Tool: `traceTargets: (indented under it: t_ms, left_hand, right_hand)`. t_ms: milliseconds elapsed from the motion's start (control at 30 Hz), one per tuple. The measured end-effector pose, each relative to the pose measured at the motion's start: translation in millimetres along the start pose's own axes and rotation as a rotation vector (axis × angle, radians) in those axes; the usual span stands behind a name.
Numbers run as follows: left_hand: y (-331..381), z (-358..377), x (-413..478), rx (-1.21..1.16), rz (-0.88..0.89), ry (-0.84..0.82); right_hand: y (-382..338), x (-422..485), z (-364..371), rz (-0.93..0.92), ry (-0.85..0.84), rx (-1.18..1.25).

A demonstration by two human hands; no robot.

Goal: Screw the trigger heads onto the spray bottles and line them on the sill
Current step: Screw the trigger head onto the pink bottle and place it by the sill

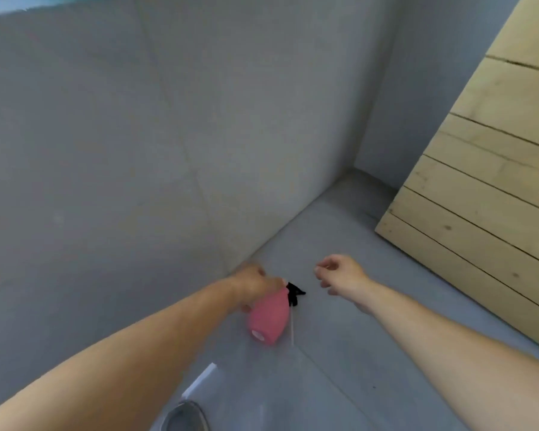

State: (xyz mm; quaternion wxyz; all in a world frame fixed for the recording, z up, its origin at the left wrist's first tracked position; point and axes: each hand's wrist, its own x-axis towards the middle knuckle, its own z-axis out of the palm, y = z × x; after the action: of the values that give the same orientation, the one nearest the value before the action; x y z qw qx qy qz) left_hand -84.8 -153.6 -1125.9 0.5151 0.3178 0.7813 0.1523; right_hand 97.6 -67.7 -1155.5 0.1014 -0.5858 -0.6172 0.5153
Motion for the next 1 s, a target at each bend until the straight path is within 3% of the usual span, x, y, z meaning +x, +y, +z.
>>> traceTargets:
  t_ms: [167,367,600,1000]
  left_hand:
    - [-38,38,60,0.09,-0.122,-0.047]
    - [-68,54,107,0.158,-0.19,-0.05]
    - [-89,62,128,0.02,-0.189,-0.028]
    - [-121,49,113,-0.224,-0.264,-0.041]
  right_hand:
    - [63,53,40,0.116,-0.018,0.013]
    - [89,94,73,0.17,-0.057,-0.006]
    - [102,121,90,0.17,-0.012,-0.011]
    - [97,130,106,0.164,0.006,-0.26]
